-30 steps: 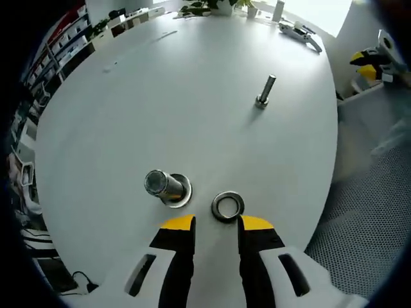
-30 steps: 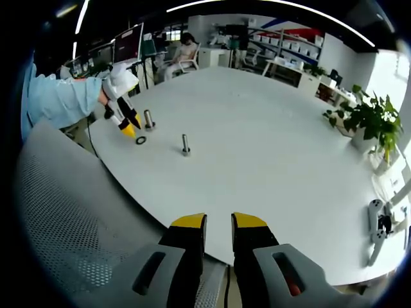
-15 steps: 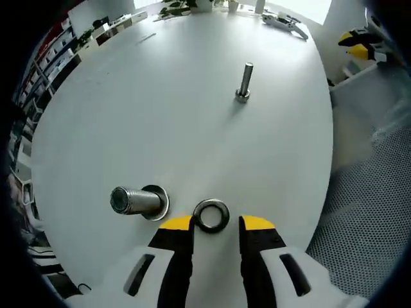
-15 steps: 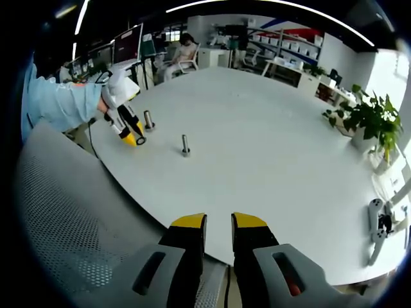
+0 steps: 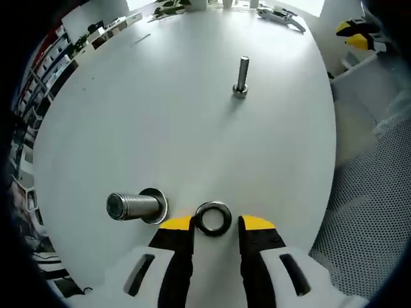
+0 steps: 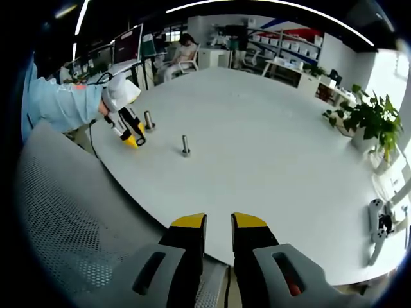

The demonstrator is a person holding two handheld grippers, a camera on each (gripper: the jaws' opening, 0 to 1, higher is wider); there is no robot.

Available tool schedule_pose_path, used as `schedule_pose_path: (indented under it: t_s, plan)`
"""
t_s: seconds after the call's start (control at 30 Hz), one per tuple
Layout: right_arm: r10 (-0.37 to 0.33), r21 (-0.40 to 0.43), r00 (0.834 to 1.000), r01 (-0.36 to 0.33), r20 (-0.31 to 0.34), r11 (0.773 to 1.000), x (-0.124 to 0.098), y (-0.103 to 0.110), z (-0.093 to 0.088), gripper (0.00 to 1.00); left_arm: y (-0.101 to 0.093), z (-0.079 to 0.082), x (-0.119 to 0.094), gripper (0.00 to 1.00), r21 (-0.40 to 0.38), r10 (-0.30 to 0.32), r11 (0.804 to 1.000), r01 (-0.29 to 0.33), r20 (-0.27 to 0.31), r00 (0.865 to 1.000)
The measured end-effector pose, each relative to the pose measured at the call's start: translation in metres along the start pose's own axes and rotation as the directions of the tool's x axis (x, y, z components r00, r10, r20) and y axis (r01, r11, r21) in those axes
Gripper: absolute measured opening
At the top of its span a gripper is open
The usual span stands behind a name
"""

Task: Place the washer onto the threaded stud by aligning its center hole with the stud, sliding it down to the base, and recovering from edge contact or off-axis alignment until the washer reaches the visible bottom stop.

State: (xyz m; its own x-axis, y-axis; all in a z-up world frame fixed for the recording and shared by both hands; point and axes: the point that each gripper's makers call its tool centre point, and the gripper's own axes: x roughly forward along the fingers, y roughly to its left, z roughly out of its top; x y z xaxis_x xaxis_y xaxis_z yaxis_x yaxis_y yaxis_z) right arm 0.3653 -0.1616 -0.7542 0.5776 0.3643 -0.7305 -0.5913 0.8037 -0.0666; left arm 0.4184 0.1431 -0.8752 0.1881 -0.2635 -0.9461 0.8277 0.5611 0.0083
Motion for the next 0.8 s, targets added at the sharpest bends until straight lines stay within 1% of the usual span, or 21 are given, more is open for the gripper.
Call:
schedule_pose_path:
  t_s: [0.03, 0.27, 0.33, 0.4, 0.6, 0.7, 0.73, 0.8]
  plan:
    - [0.0, 0.0, 1.0, 0.0, 0.0, 1.0, 0.0, 0.0, 0.0, 0.18, 0.0, 0.0, 0.0, 0.21, -0.001, 0.003, 1.0, -0.003, 0.001, 1.0]
    - [-0.002, 0.0, 1.0, 0.002, 0.001, 1.0, 0.0, 0.0, 0.0, 0.18, 0.001, 0.0, 0.0, 0.2, -0.001, 0.009, 1.0, -0.009, 0.007, 1.0]
    - [-0.001, -0.001, 1.0, 0.001, 0.001, 1.0, 0.0, 0.0, 0.0, 0.18, 0.001, 0.001, -0.001, 0.2, -0.016, 0.015, 1.0, -0.015, 0.011, 1.0]
    - [-0.002, -0.001, 1.0, 0.002, 0.001, 1.0, 0.0, 0.0, 0.0, 0.18, 0.001, 0.001, -0.001, 0.2, -0.014, 0.013, 1.0, -0.012, 0.012, 1.0]
    - [-0.004, 0.001, 1.0, 0.004, 0.003, 1.0, -0.001, 0.0, 0.001, 0.18, 0.003, 0.0, -0.002, 0.2, -0.006, 0.019, 1.0, -0.019, 0.001, 1.0]
    - [-0.004, 0.002, 1.0, 0.004, 0.004, 1.0, 0.0, -0.001, 0.001, 0.18, 0.005, 0.001, -0.007, 0.19, -0.028, 0.021, 0.999, -0.021, 0.006, 1.0]
    - [-0.004, 0.001, 1.0, 0.004, 0.004, 1.0, 0.0, -0.001, 0.001, 0.18, 0.006, 0.002, -0.009, 0.19, -0.047, 0.024, 0.999, -0.023, 0.013, 1.0]
    - [-0.003, 0.002, 1.0, 0.003, 0.004, 1.0, 0.0, 0.0, 0.001, 0.18, 0.008, 0.004, -0.012, 0.19, -0.053, 0.026, 0.998, -0.025, 0.018, 1.0]
